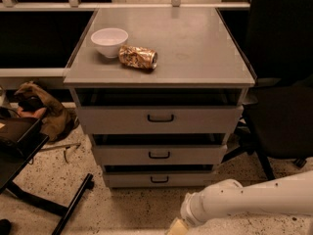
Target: Open bottom drawer
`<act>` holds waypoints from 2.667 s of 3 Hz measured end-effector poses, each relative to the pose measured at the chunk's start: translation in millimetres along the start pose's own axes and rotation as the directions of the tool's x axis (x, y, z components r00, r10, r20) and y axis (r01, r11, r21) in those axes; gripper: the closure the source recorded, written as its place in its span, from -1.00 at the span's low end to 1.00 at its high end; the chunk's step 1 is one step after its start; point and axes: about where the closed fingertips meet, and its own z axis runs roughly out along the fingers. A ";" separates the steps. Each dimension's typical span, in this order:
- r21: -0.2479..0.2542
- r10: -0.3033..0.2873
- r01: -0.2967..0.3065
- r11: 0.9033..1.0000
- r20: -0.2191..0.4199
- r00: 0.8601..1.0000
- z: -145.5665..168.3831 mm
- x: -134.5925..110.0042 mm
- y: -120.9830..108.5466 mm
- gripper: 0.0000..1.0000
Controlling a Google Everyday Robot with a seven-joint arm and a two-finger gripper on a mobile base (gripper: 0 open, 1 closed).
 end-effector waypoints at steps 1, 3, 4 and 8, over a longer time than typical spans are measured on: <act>-0.059 0.032 -0.033 0.998 -0.014 0.999 26.9 17.3 17.4 -1.00; -0.059 0.035 -0.035 0.998 0.006 0.999 30.9 15.3 16.1 -1.00; -0.046 0.044 -0.038 0.998 0.136 0.990 50.6 -5.2 -1.2 -1.00; 0.030 0.121 -0.146 0.989 0.414 0.902 145.8 -71.6 -98.4 -1.00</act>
Offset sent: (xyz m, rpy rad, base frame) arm -0.0199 0.0076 -0.0290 0.0255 0.0621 -0.0043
